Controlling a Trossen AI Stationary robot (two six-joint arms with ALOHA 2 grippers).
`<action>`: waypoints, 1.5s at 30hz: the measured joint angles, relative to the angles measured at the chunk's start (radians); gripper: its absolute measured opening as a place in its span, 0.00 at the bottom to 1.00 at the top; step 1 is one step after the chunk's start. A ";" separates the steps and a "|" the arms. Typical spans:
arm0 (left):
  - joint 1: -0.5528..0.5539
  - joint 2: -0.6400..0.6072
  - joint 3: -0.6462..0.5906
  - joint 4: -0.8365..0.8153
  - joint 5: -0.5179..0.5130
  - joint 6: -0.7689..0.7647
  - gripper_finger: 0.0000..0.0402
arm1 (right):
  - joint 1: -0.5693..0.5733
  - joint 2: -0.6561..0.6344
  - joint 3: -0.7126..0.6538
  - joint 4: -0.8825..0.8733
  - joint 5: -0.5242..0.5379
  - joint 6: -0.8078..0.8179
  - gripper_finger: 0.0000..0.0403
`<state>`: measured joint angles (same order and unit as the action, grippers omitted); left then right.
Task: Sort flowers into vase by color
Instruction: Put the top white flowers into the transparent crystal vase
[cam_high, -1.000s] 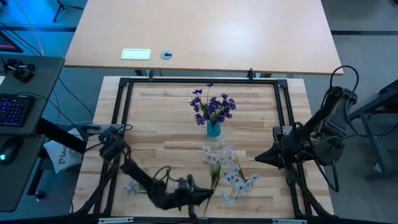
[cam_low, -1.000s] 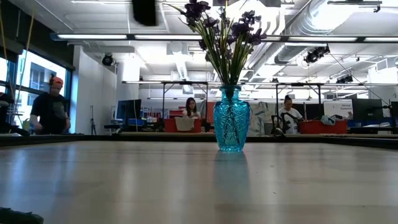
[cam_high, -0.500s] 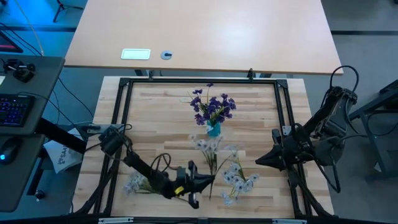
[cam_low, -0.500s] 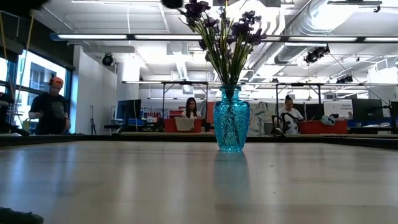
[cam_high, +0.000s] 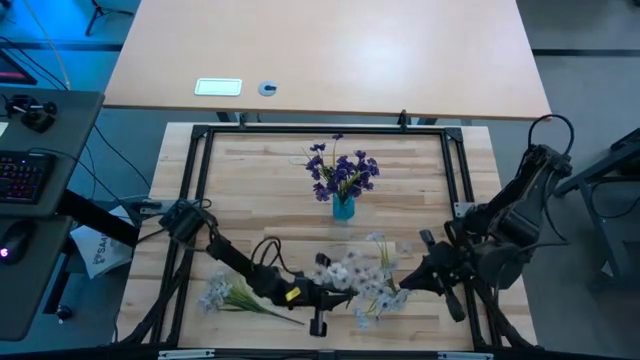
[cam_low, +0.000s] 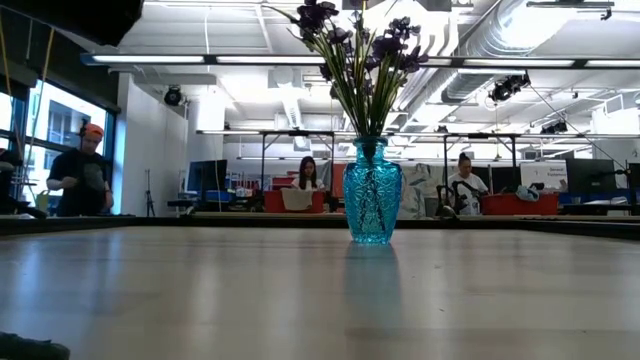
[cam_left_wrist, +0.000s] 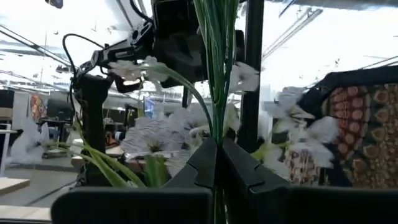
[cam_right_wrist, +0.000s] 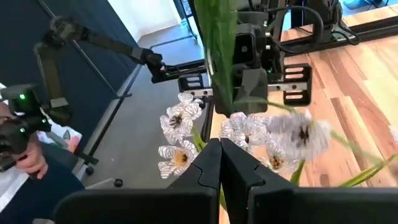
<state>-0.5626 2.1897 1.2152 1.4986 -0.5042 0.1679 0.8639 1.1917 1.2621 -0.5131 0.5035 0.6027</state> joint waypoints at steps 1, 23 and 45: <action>0.009 0.000 0.000 0.000 0.009 -0.010 0.00 | 0.000 -0.001 0.000 0.002 0.000 0.000 0.00; 0.164 0.054 0.210 -0.159 0.281 -0.086 0.00 | 0.001 -0.177 0.000 0.163 0.151 -0.288 0.00; 0.216 0.340 0.573 -0.142 0.227 -0.220 0.00 | 0.001 -0.184 0.000 0.194 0.152 -0.342 0.00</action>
<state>-0.3470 2.5294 1.7879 1.3566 -0.2767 -0.0517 0.8646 1.0073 1.2621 -0.3187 0.6552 0.2604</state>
